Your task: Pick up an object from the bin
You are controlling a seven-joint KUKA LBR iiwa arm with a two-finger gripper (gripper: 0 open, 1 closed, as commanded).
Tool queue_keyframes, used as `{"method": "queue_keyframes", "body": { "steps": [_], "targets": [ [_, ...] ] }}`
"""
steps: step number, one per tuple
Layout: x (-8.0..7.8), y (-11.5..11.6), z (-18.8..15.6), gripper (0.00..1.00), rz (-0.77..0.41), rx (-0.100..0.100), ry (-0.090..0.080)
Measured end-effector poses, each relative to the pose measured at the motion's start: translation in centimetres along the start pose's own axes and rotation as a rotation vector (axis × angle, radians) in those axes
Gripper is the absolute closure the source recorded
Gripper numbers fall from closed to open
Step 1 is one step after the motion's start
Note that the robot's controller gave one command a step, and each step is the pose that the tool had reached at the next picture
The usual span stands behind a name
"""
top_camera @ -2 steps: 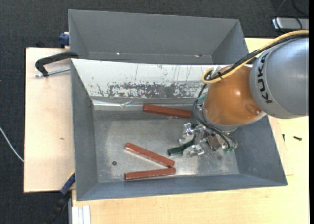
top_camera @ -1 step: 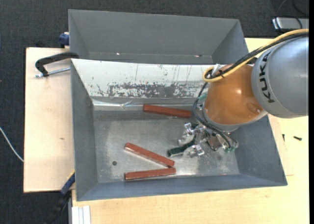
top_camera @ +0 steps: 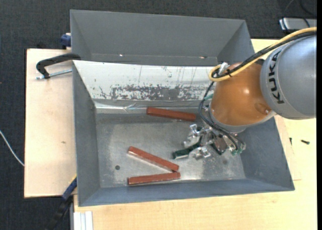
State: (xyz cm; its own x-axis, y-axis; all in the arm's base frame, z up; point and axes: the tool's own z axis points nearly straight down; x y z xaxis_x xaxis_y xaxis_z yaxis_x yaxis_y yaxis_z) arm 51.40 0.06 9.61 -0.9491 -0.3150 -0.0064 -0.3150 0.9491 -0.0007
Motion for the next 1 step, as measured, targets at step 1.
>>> {"method": "queue_keyframes", "body": {
  "steps": [1],
  "targets": [
    [-0.05,-0.03,-0.54,1.00,0.000,0.000,-0.001]
  ]
}}
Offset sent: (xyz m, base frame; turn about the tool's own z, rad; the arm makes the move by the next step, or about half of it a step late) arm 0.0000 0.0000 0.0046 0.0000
